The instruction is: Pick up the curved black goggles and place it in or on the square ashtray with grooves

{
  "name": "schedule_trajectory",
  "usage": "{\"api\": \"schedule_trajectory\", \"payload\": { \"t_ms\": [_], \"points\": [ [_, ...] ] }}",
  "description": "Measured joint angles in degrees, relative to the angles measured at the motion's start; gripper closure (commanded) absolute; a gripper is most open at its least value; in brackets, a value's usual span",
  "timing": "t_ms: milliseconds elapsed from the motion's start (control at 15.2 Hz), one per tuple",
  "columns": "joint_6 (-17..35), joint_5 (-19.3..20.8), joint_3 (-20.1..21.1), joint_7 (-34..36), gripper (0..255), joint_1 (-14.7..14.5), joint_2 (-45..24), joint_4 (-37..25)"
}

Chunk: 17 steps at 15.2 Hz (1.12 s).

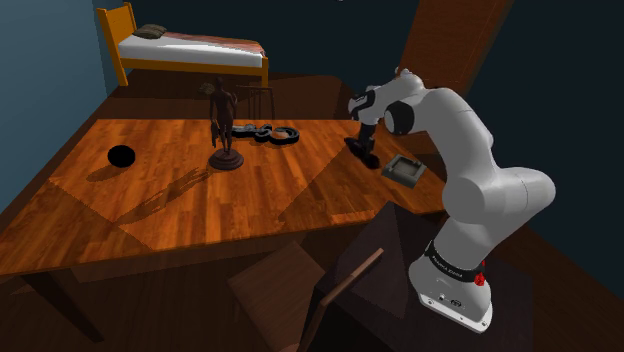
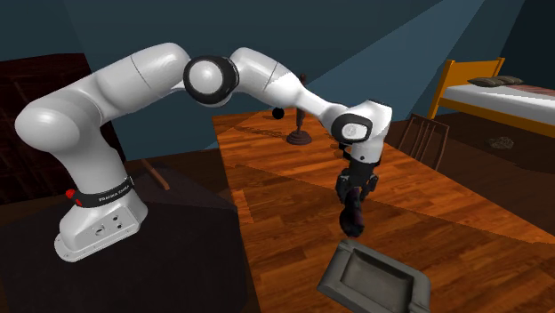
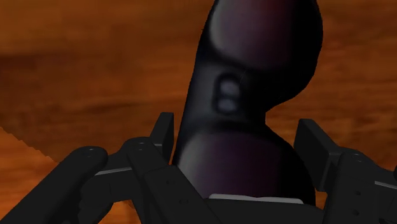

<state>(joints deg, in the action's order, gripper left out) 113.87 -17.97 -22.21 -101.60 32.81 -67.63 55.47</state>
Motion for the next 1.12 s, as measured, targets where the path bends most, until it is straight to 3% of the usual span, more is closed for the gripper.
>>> {"api": "schedule_trajectory", "payload": {
  "t_ms": [858, 1122],
  "points": [
    [-4.51, 0.95, -1.2, -0.35, 255, -0.92, 6.67, 2.25],
    [-3.87, 0.99, -1.75, -3.49, 255, 1.37, 7.91, 4.1]
  ]
}}
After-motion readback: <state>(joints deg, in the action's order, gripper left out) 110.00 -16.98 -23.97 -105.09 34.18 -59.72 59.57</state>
